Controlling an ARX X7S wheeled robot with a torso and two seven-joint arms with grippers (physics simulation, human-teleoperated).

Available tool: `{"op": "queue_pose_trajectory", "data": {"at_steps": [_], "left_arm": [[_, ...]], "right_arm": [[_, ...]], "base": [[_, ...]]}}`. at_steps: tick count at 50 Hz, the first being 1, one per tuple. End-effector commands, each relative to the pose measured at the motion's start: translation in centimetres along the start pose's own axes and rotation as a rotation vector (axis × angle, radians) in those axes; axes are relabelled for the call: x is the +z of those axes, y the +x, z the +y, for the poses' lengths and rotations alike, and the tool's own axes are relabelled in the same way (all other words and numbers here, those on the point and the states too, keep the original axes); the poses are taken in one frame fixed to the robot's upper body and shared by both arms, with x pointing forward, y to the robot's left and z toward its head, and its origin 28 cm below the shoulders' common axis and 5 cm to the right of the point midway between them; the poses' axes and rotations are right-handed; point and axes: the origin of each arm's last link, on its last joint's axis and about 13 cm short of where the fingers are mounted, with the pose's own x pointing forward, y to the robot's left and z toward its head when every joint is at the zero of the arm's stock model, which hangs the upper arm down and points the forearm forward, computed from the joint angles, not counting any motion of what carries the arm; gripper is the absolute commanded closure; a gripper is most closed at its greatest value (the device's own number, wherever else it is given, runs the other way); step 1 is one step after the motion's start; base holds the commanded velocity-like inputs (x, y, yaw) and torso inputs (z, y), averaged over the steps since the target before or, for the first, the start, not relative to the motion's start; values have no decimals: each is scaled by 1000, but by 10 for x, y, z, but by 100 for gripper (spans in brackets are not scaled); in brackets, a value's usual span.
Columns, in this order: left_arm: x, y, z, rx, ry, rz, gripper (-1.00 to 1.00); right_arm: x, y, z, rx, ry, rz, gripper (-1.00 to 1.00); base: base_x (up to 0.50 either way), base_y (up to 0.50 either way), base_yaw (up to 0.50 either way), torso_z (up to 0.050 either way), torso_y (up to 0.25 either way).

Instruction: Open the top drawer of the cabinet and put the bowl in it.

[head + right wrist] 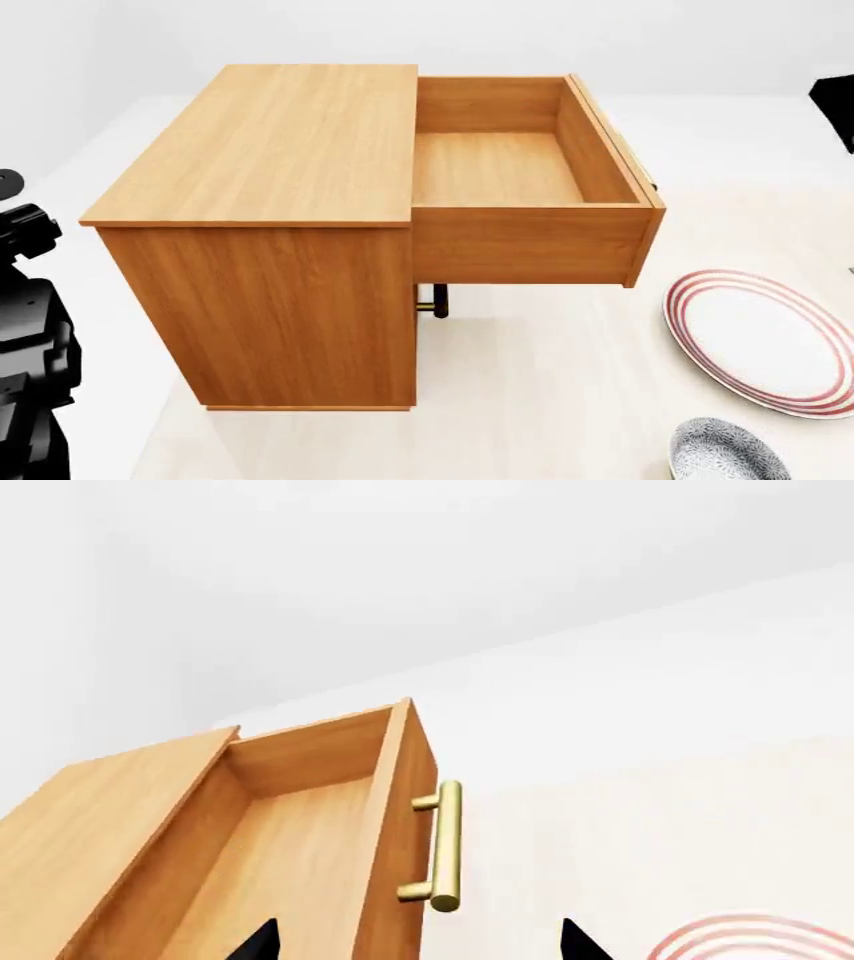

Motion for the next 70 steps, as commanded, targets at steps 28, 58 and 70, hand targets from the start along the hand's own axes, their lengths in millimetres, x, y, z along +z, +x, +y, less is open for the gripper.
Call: {"op": "queue_pose_trajectory", "data": {"at_steps": [28,58,70], "left_arm": [[-1,0,0,-4,-1,-2,-100],[-1,0,0,-4,-6,-7,-100],[-1,0,0,-5,-3,-8,-100]], "right_arm": [[-139,-38,-58,-263,-57,454,-100],[-170,-16,-92,-398,-93,569,-100],[-201,11,-102,-382,-91,622,-100]], "base": [[0,0,0,0,0],[0,0,0,0,0],[0,0,0,0,0]]}}
